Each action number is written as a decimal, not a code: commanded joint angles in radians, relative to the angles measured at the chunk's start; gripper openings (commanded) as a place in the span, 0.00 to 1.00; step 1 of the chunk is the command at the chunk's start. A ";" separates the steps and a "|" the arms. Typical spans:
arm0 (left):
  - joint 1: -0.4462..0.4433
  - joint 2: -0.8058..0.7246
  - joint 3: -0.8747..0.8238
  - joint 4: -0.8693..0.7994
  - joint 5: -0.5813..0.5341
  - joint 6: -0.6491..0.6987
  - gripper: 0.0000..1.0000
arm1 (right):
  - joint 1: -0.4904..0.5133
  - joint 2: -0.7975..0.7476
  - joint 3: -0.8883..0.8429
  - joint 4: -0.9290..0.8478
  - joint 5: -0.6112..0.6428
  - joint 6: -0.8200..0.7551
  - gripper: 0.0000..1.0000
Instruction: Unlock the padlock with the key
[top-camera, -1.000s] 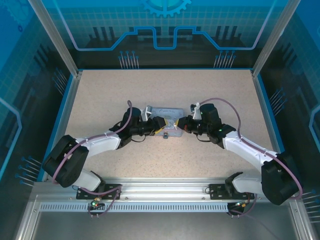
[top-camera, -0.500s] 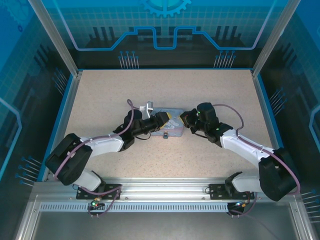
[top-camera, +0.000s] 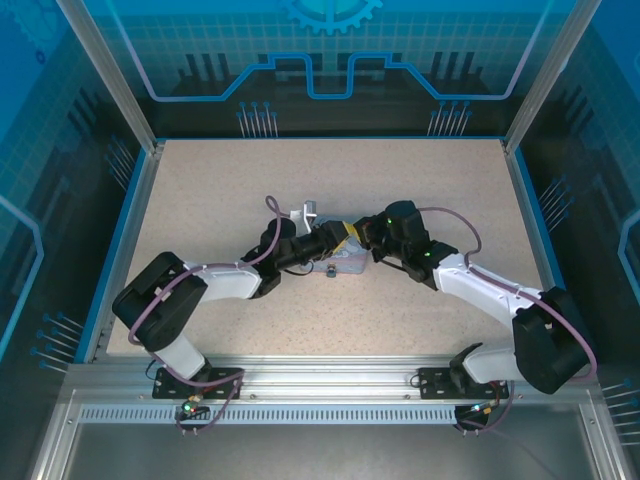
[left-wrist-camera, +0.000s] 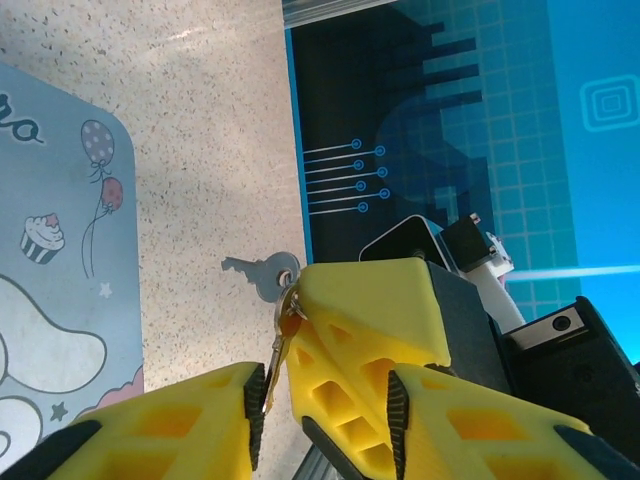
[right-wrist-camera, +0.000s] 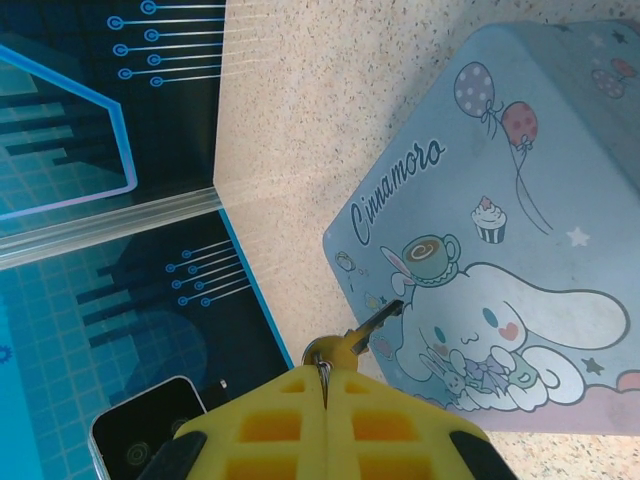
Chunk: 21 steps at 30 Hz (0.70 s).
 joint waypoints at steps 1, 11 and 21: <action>-0.010 0.017 0.026 0.078 -0.021 -0.007 0.36 | 0.014 0.012 0.023 0.015 0.030 0.020 0.00; -0.010 0.031 0.028 0.103 -0.029 -0.012 0.18 | 0.017 0.014 0.012 0.017 0.035 0.026 0.00; -0.009 0.042 0.034 0.106 -0.015 0.000 0.00 | 0.008 -0.011 0.007 -0.015 0.027 0.008 0.04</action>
